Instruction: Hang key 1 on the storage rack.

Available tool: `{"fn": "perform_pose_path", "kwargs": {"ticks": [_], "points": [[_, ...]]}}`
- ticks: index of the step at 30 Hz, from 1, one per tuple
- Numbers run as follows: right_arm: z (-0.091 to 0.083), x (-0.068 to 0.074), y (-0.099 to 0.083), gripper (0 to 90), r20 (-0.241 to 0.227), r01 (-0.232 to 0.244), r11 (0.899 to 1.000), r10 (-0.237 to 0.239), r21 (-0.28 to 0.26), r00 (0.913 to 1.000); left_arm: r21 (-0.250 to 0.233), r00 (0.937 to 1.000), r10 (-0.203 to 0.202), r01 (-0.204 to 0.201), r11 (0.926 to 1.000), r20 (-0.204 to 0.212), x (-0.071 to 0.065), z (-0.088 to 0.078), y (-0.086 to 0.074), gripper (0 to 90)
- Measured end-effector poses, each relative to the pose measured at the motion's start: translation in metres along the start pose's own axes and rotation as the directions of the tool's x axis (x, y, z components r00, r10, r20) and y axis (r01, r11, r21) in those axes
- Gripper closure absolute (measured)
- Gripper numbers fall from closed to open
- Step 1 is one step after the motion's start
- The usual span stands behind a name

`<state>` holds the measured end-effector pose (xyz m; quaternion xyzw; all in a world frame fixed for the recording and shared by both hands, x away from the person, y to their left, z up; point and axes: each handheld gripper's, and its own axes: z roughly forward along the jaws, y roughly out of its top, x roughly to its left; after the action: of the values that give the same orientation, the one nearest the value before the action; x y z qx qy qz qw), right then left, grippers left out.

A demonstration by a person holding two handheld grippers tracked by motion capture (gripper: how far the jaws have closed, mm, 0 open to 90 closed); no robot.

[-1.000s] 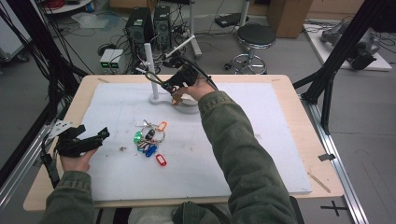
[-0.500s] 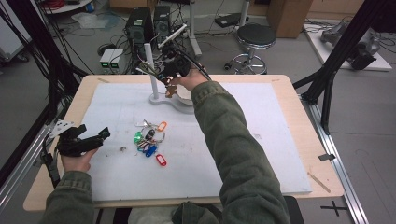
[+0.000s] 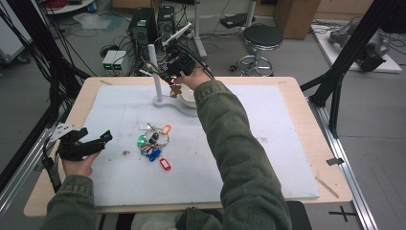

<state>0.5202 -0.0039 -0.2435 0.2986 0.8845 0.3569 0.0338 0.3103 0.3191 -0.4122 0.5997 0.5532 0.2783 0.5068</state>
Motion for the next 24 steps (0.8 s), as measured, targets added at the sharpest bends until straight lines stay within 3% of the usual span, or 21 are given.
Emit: {"fn": "perform_pose_path", "kwargs": {"ticks": [20, 24], "points": [[0.019, -0.018, -0.002, 76.9, 0.016, -0.04, 0.999, 0.04, 0.01, 0.9991, -0.003, 1.0, -0.002, 0.002, 1.0, -0.001, 0.001, 0.001, 0.0, 1.7], [0.026, -0.021, -0.002, 76.6, 0.026, -0.028, 1.0, 0.027, 0.008, 0.9993, -0.002, 1.0, -0.005, 0.005, 1.0, -0.003, 0.002, 0.001, 0.0, 1.8]]}}
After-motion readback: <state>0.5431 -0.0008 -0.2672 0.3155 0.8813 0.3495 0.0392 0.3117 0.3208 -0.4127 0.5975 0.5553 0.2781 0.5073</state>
